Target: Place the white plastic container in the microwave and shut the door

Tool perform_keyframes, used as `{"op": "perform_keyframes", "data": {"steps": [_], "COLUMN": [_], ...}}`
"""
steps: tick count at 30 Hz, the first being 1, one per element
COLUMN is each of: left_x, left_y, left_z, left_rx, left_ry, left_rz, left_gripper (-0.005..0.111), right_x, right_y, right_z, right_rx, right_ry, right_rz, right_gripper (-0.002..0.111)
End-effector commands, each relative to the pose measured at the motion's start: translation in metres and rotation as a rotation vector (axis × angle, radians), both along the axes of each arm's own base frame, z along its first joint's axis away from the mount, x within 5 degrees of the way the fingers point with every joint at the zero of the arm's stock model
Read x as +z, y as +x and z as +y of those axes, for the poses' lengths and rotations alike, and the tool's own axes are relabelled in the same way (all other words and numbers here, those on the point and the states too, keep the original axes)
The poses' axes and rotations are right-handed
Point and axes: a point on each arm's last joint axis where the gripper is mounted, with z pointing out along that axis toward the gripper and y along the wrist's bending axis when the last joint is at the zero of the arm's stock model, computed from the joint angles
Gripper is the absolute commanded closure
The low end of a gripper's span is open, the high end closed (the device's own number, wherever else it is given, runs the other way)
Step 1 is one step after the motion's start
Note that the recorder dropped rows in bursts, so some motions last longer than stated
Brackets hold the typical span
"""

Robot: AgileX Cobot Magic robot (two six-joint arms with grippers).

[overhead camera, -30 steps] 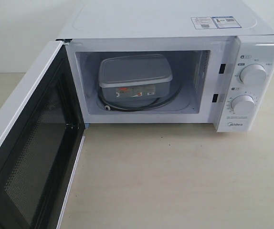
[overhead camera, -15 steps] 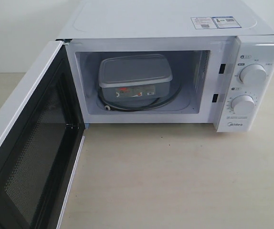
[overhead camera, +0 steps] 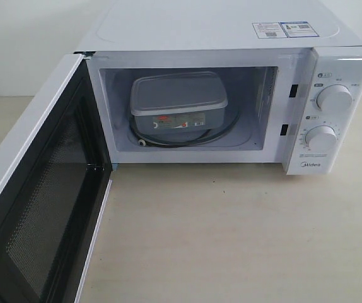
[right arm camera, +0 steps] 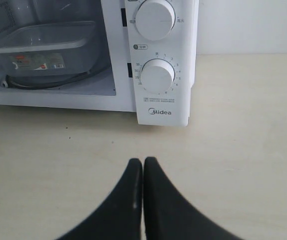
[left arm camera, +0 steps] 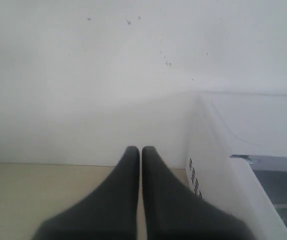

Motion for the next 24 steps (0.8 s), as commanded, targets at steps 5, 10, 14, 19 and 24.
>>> {"op": "perform_keyframes", "data": {"steps": [5,10,14,19,24], "left_x": [-0.039,-0.069,-0.078,-0.077,-0.071], "left_y": [0.017,0.043,0.068,0.094,0.111], "left_z": [-0.004,-0.018,-0.049,-0.070,-0.077], "left_rx": [-0.011,-0.185,-0.540,-0.794,-0.866], "left_ry": [-0.059,-0.017,-0.093,-0.203,-0.252], "left_rz": [0.483,0.804,0.822,0.694,0.588], "left_gripper": [0.102,0.102,0.102,0.102,0.102], "right_x": [0.001,0.001,0.001,0.001,0.001], "right_y": [0.000,0.000,0.000,0.000,0.000], "right_z": [0.000,0.000,0.000,0.000,0.000], "right_rx": [-0.007,-0.007,-0.007,-0.007,-0.008], "right_ry": [0.002,0.002,0.002,0.002,0.004], "right_rz": [-0.007,-0.007,-0.007,-0.007,-0.007], "right_gripper": [0.108,0.108,0.108,0.108,0.108]}}
